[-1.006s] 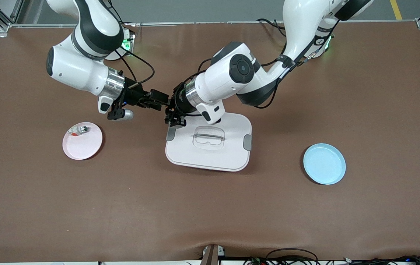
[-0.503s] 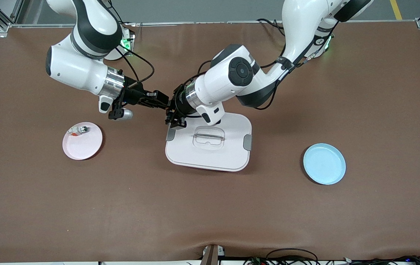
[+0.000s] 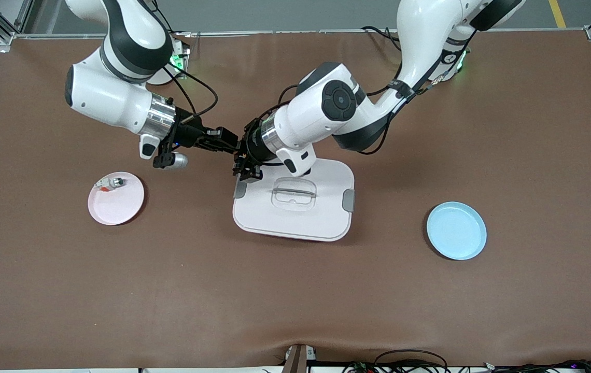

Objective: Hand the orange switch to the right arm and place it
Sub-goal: 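Close the right gripper on the switch held by the left gripper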

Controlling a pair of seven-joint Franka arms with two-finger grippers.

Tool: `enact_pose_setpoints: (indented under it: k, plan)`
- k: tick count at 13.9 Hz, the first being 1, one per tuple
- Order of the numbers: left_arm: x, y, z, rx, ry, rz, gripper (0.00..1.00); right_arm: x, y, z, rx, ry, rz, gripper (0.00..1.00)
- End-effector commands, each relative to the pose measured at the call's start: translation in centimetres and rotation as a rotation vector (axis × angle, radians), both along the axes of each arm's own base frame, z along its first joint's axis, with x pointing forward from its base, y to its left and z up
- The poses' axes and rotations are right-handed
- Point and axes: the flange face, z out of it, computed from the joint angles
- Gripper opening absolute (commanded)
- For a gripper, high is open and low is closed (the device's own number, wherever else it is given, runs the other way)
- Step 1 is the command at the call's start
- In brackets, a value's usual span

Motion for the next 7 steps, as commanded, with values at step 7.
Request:
enact_pose_setpoints:
  k: [7]
  plan:
    - [3.7,6.1,4.8,0.039,-0.024,0.012,1.00,0.9,-1.9,0.1,-0.080,-0.157,0.148,0.00]
